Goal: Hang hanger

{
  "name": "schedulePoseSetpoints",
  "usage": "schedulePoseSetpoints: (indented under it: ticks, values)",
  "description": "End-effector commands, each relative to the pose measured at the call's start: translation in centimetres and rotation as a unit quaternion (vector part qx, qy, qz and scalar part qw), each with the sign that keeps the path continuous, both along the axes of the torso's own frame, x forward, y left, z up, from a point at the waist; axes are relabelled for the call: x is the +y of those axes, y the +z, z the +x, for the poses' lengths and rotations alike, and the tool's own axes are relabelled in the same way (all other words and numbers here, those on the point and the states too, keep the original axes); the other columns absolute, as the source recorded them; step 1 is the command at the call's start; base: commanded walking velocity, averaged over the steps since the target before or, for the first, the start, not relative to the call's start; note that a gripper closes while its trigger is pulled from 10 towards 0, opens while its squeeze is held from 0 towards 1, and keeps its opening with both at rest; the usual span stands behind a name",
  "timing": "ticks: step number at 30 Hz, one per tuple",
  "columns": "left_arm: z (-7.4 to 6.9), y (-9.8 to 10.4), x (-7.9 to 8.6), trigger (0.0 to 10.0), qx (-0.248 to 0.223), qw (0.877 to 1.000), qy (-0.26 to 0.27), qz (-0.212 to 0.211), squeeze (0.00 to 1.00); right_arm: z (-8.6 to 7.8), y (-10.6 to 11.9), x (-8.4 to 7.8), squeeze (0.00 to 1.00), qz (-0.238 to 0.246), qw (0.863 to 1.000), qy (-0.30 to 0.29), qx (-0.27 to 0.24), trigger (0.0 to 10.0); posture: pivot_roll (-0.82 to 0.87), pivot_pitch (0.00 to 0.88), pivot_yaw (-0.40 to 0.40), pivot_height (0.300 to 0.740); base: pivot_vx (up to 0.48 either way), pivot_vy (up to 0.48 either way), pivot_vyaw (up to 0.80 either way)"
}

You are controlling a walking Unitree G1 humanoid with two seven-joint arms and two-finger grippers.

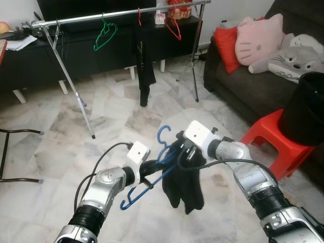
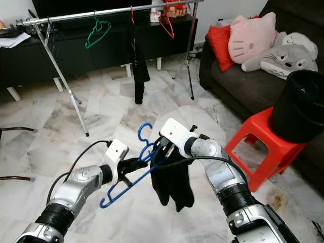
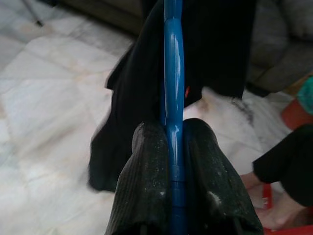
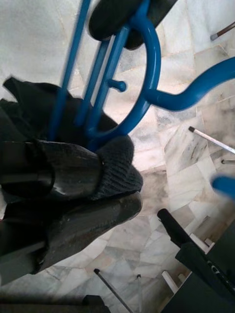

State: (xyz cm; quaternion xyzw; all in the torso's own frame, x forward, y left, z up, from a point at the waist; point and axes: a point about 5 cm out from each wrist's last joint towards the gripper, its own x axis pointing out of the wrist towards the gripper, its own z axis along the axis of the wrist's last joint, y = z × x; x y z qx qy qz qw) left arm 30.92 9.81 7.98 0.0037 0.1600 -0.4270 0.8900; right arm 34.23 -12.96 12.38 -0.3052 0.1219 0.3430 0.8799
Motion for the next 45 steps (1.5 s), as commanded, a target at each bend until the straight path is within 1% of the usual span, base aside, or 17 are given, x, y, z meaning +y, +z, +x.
schedulePoseSetpoints:
  ticks: [1, 4, 5, 7, 11, 14, 15, 20, 23, 25, 27, 33, 37, 40, 42, 43, 45]
  values:
    - [-0.1, 0.8, -0.3, 10.0, -0.006, 1.000, -0.016, -0.024, 0.00, -0.1, 0.5, 0.1, 0.00, 0.004, 1.000, 0.005, -0.011, 10.0, -0.09, 0.000, -0.033, 0.740, 0.000, 0.000, 0.00]
    - [-0.1, 1.4, -0.4, 10.0, -0.001, 0.998, -0.023, -0.056, 0.00, -0.2, 0.7, 0.1, 0.00, 0.004, 1.000, 0.009, -0.013, 10.0, -0.09, 0.000, -0.033, 0.740, 0.000, 0.000, 0.00]
    - [-0.2, 1.9, -0.6, 10.0, 0.002, 0.996, -0.029, -0.083, 0.00, -0.3, 0.9, 0.2, 0.00, 0.005, 1.000, 0.019, -0.015, 10.0, -0.09, 0.000, -0.032, 0.740, 0.000, 0.000, 0.00]
    - [-0.3, 2.2, -0.7, 10.0, 0.006, 0.995, -0.036, -0.094, 0.00, -0.4, 1.1, 0.1, 0.00, 0.004, 1.000, 0.024, -0.017, 10.0, -0.09, 0.000, -0.032, 0.740, 0.000, 0.000, 0.00]
    - [-0.9, 2.0, -0.8, 10.0, 0.019, 0.994, -0.067, -0.082, 0.00, -0.3, 1.4, -0.6, 0.00, 0.002, 0.999, 0.017, -0.028, 10.0, -0.09, 0.000, -0.031, 0.740, 0.000, 0.000, 0.00]
    - [-1.6, 1.6, -0.6, 10.0, 0.028, 0.993, -0.095, -0.070, 0.00, -0.1, 1.5, -1.2, 0.00, -0.013, 0.999, 0.012, -0.032, 10.0, -0.09, 0.000, -0.030, 0.740, 0.000, 0.000, 0.00]
    - [-2.2, 1.4, -0.4, 10.0, 0.037, 0.990, -0.116, -0.066, 0.00, 0.1, 1.6, -2.0, 0.00, -0.032, 0.999, 0.003, -0.037, 10.0, -0.10, 0.000, -0.030, 0.740, 0.000, 0.000, 0.00]
    - [-2.8, 1.7, -0.3, 10.0, 0.043, 0.986, -0.141, -0.072, 0.00, 0.2, 1.7, -2.8, 0.00, -0.044, 0.998, 0.000, -0.035, 10.0, -0.09, 0.000, -0.031, 0.740, 0.000, 0.000, 0.00]
    - [-1.4, 1.6, 0.0, 10.0, 0.018, 0.996, -0.075, -0.053, 0.00, 0.1, 1.5, -2.7, 0.00, -0.054, 0.998, 0.007, -0.025, 10.0, -0.09, 0.000, -0.033, 0.740, 0.000, 0.000, 0.00]
    - [-1.1, 1.6, 0.0, 10.0, 0.012, 0.997, -0.057, -0.053, 0.00, -0.1, 1.4, -2.4, 0.00, -0.053, 0.998, 0.017, -0.021, 10.0, -0.09, 0.000, -0.033, 0.740, 0.000, 0.000, 0.00]
    - [-0.1, 2.2, 0.0, 10.0, -0.008, 0.998, -0.011, -0.066, 0.00, -0.3, 1.0, -1.7, 0.00, -0.048, 0.998, 0.029, -0.017, 10.0, -0.09, 0.000, -0.032, 0.740, 0.000, 0.000, 0.00]
    - [-0.3, 2.5, 0.0, 10.0, -0.001, 0.996, -0.023, -0.082, 0.00, -0.7, 0.7, -1.4, 0.00, -0.046, 0.998, 0.042, -0.006, 10.0, -0.09, 0.000, -0.034, 0.740, 0.000, 0.000, 0.00]
    - [-0.2, 2.4, 0.0, 10.0, -0.009, 0.997, -0.015, -0.071, 0.00, -0.9, 0.7, -1.4, 0.00, -0.043, 0.998, 0.046, 0.000, 10.0, -0.09, 0.000, -0.036, 0.740, 0.000, 0.000, 0.00]
    - [0.8, 1.6, 0.4, 10.0, -0.028, 0.999, 0.041, -0.015, 0.00, -1.3, 1.0, -0.9, 0.00, -0.028, 0.998, 0.063, 0.010, 10.0, -0.10, 0.000, -0.035, 0.740, 0.000, 0.000, 0.00]
    - [1.1, 1.6, 0.5, 10.0, -0.036, 0.997, 0.065, -0.015, 0.00, -1.4, 1.1, -0.6, 0.00, -0.017, 0.997, 0.070, 0.013, 10.0, -0.10, 0.000, -0.035, 0.740, 0.000, 0.000, 0.00]
    - [1.8, 1.8, 0.8, 10.0, -0.049, 0.993, 0.107, -0.016, 0.00, -1.6, 1.1, -0.2, 0.00, -0.008, 0.997, 0.081, 0.019, 10.0, -0.10, 0.000, -0.036, 0.740, 0.000, 0.000, 0.00]
    - [2.0, 1.9, 0.9, 10.0, -0.052, 0.991, 0.121, -0.015, 0.00, -1.7, 1.1, -0.1, 0.00, -0.007, 0.996, 0.084, 0.021, 10.0, -0.10, 0.000, -0.036, 0.740, 0.000, 0.000, 0.00]
